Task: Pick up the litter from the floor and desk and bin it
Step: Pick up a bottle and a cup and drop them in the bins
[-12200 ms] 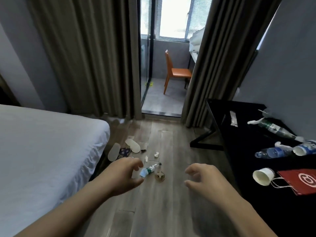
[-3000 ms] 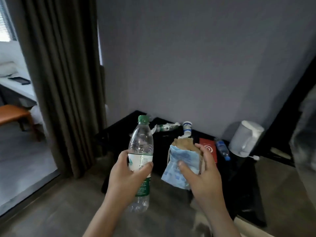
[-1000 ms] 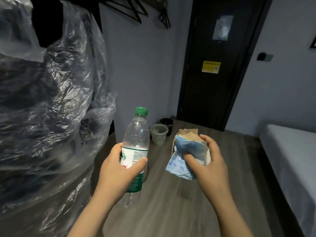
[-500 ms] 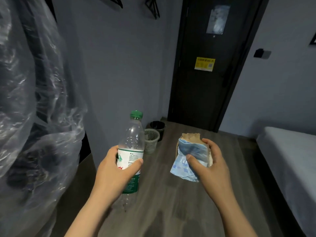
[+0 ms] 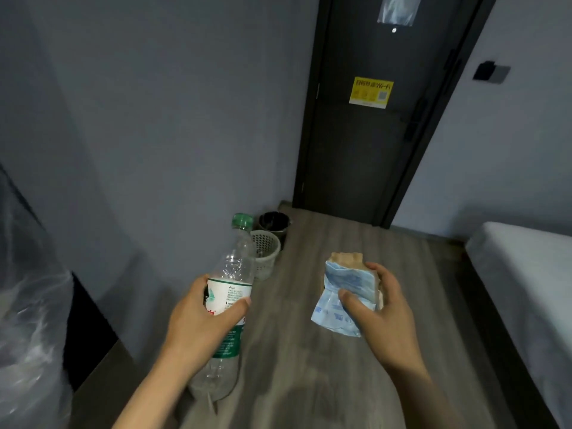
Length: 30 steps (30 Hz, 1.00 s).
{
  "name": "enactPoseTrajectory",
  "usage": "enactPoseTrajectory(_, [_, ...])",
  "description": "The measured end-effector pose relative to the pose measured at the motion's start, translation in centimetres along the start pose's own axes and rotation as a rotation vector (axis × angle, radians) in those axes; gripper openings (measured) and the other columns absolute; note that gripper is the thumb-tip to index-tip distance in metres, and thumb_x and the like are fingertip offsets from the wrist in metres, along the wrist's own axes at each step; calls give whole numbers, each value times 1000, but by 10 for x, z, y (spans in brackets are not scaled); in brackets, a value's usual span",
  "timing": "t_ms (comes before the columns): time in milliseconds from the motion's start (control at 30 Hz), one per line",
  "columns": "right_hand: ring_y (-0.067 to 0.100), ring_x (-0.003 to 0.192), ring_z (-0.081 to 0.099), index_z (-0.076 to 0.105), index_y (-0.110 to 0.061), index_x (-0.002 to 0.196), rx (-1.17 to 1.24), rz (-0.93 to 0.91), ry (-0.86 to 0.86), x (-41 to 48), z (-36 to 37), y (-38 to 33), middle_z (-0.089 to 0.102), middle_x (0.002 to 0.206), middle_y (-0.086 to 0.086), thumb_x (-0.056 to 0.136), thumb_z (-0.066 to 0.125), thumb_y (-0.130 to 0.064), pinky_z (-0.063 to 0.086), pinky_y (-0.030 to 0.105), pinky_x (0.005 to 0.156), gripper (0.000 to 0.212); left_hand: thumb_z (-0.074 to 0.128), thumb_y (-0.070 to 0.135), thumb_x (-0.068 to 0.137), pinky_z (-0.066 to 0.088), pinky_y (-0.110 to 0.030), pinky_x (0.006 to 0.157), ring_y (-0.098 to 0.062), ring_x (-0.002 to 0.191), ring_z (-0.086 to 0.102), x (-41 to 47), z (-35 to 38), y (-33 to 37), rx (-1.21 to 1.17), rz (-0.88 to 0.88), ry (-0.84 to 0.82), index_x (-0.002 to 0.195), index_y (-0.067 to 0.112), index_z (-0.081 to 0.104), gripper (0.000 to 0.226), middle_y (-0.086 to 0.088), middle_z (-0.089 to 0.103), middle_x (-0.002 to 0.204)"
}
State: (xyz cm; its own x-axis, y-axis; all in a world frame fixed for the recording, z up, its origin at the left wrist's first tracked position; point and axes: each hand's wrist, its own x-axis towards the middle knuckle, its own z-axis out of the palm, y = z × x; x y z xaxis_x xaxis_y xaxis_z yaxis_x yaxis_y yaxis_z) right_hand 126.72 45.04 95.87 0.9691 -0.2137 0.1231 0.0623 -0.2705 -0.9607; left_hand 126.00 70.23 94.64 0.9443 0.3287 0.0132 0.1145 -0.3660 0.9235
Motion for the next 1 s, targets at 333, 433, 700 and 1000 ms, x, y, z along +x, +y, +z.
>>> enactPoseTrajectory(333, [2,88,65,54,-35,116,-1,-50,-64,197,8,36,65,104,-10,81,74,-20,52,17,64,43,80,23,68,42,-20,54,4,64,63,169,95,27,-4,26,32,85,30,57,29,18,68,74])
enactPoseTrajectory(433, [-3,85,65,56,-32,114,-37,-104,-99,256,7,41,68,97,-10,80,76,-19,49,10,64,41,79,26,68,41,-13,50,6,66,63,212,121,42,6,31,47,87,34,56,31,13,68,75])
enactPoseTrajectory(700, [3,85,67,55,-36,114,-68,-31,-169,374,24,80,68,97,-14,79,75,-20,57,33,70,43,81,25,68,41,-6,46,9,64,61,305,179,37,41,-40,78,85,33,57,31,18,66,69])
enactPoseTrajectory(1000, [0,81,68,53,-45,105,-103,17,-270,515,73,117,67,95,-23,80,73,-24,55,19,59,39,81,26,70,40,-15,52,3,65,63,448,229,5,45,-130,117,86,34,54,33,12,66,76])
